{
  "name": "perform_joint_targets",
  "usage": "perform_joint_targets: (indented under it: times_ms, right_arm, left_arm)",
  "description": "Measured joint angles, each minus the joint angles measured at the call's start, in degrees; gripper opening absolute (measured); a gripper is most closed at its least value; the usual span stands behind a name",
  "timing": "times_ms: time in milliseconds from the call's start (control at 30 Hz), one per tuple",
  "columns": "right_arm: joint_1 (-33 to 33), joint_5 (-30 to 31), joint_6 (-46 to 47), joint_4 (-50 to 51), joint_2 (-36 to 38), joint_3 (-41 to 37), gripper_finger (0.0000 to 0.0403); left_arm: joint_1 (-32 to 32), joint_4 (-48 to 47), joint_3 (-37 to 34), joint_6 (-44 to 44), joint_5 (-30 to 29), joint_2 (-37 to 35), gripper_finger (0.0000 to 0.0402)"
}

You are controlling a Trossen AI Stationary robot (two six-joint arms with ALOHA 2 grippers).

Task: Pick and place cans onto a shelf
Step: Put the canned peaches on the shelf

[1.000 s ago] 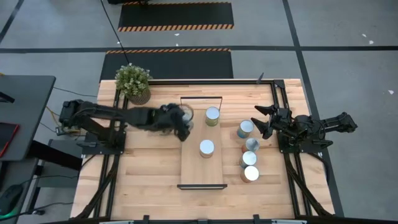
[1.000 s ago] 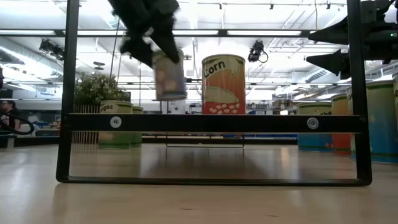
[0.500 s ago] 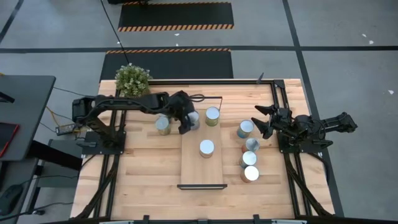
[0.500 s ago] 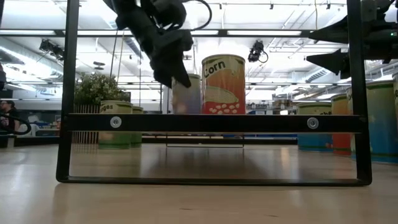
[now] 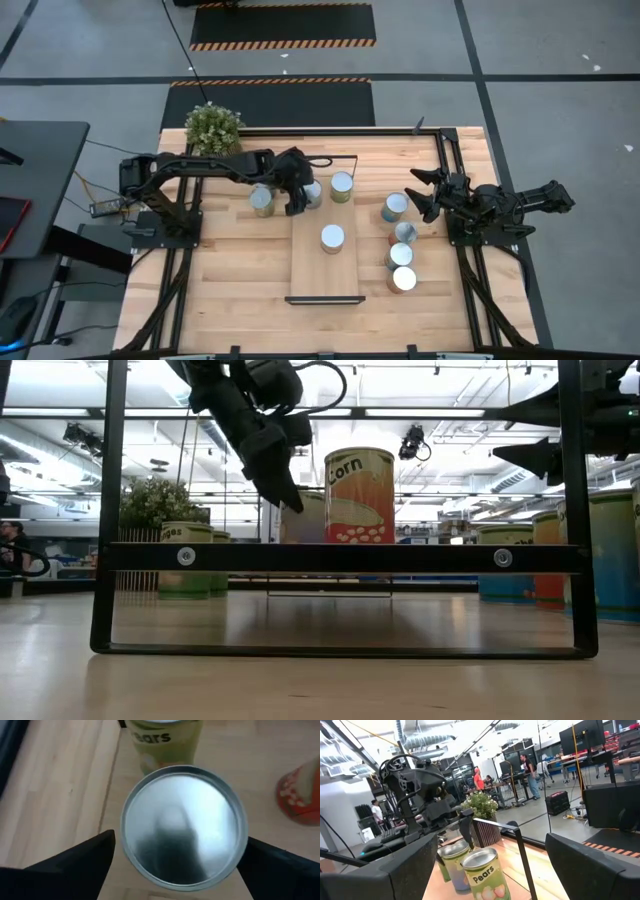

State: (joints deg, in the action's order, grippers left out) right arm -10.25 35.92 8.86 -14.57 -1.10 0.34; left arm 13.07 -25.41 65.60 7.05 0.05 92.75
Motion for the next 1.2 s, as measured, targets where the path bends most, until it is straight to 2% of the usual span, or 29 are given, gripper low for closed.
perform_joint_targets:
  times_ms: [500, 700, 833, 1000, 1200]
  right_arm:
    - [0.0, 0.0, 0.0, 0.0, 0.0, 0.0, 0.0378]
    - [0.0, 0.0, 0.0, 0.0, 0.0, 0.0, 0.0378]
    - [0.0, 0.0, 0.0, -0.2, 0.0, 0.0, 0.0378]
    - [0.0, 0.0, 0.0, -0.4, 0.0, 0.0, 0.0378]
    - [0.0, 0.0, 0.0, -0.4, 0.0, 0.0, 0.0378]
  left_arm:
    - [-8.3, -0.3, 0.1, 10.3, -22.5, -1.1, 0.0390]
    - [-9.8, -3.7, 0.0, 10.3, -28.0, -2.2, 0.0390]
    - [-10.5, -4.0, 0.0, 10.2, -34.3, -2.3, 0.0390]
    - [-10.4, -4.0, 0.0, 10.1, -37.9, -2.3, 0.0390]
    - [-10.4, -4.0, 0.0, 3.0, -42.7, -2.3, 0.0390]
